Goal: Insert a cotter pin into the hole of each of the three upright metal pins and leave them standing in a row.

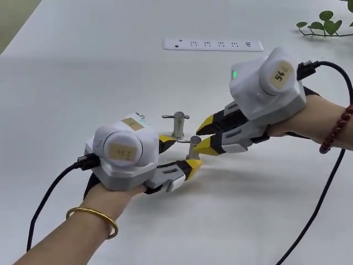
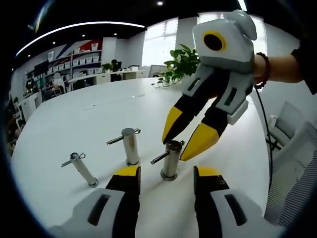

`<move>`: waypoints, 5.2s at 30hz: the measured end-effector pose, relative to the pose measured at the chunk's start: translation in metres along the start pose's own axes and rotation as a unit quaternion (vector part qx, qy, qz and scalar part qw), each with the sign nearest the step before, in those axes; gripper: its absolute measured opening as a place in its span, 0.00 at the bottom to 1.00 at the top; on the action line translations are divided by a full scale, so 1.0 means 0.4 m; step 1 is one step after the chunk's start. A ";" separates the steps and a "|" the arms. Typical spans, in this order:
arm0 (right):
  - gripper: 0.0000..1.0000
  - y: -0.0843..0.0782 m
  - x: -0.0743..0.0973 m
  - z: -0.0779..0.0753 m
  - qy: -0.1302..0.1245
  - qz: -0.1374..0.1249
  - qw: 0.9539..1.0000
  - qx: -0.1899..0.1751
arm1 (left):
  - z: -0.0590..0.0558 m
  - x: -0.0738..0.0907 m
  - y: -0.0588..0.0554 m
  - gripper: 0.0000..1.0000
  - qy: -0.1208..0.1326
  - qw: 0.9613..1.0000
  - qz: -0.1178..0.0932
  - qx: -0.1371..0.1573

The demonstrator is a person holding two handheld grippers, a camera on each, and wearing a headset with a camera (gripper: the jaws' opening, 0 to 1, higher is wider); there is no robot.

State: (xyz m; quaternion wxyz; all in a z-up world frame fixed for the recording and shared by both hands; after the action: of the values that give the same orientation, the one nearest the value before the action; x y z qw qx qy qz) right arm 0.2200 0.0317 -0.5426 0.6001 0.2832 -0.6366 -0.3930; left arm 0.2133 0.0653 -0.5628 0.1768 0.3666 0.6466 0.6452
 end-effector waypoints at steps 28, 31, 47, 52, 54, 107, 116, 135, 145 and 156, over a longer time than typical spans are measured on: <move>0.10 -0.018 -0.032 -0.005 -0.007 -0.016 1.000 -0.024 | 0.009 0.058 0.044 0.56 0.010 1.000 -0.015 0.000; 0.09 -0.017 -0.031 -0.003 -0.006 -0.016 1.000 -0.017 | 0.011 0.064 0.048 0.57 0.012 1.000 -0.017 0.002; 0.08 -0.018 -0.022 -0.004 -0.011 -0.017 1.000 -0.010 | 0.035 0.123 0.056 0.59 0.034 0.999 -0.016 -0.003; 0.08 -0.023 -0.011 -0.014 -0.016 -0.012 1.000 -0.011 | 0.043 0.141 0.066 0.60 0.046 0.999 -0.021 -0.008; 0.08 -0.025 -0.006 -0.021 -0.018 -0.011 1.000 -0.010 | 0.049 0.148 0.069 0.60 0.050 0.998 -0.019 -0.011; 0.09 -0.059 0.046 -0.179 -0.019 0.024 0.999 0.011 | 0.093 0.222 0.071 0.79 0.077 0.997 -0.030 0.002; 0.09 -0.061 0.045 -0.180 -0.013 0.016 1.000 -0.002 | 0.089 0.220 0.068 0.79 0.075 0.997 -0.029 0.004; 0.19 -0.042 0.089 -0.180 -0.048 0.005 0.999 0.007 | 0.101 0.219 0.082 0.79 0.077 0.996 -0.034 0.007; 0.34 -0.021 0.145 -0.150 -0.121 -0.038 0.991 -0.050 | 0.114 0.217 0.102 0.79 0.085 0.995 -0.041 0.007; 0.42 0.020 0.168 -0.092 -0.208 -0.089 0.967 -0.115 | 0.142 0.221 0.110 0.76 0.127 0.991 -0.048 0.007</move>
State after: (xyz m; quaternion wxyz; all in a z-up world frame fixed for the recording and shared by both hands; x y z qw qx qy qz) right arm 0.2493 -0.0258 -0.5005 0.4454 0.1798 -0.6702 -0.5657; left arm 0.2047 0.1628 -0.5049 0.1212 0.2515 0.6851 0.6729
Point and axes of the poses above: the centre of the closed fingertips' face, and the gripper's own axes: x roughly backward along the fingers, z roughly to its left, y roughly out of its top, the point moved 2 cm from there along x, roughly backward along the fingers, and after that the axes turned 14 degrees about -z, right-handed, at the moved point
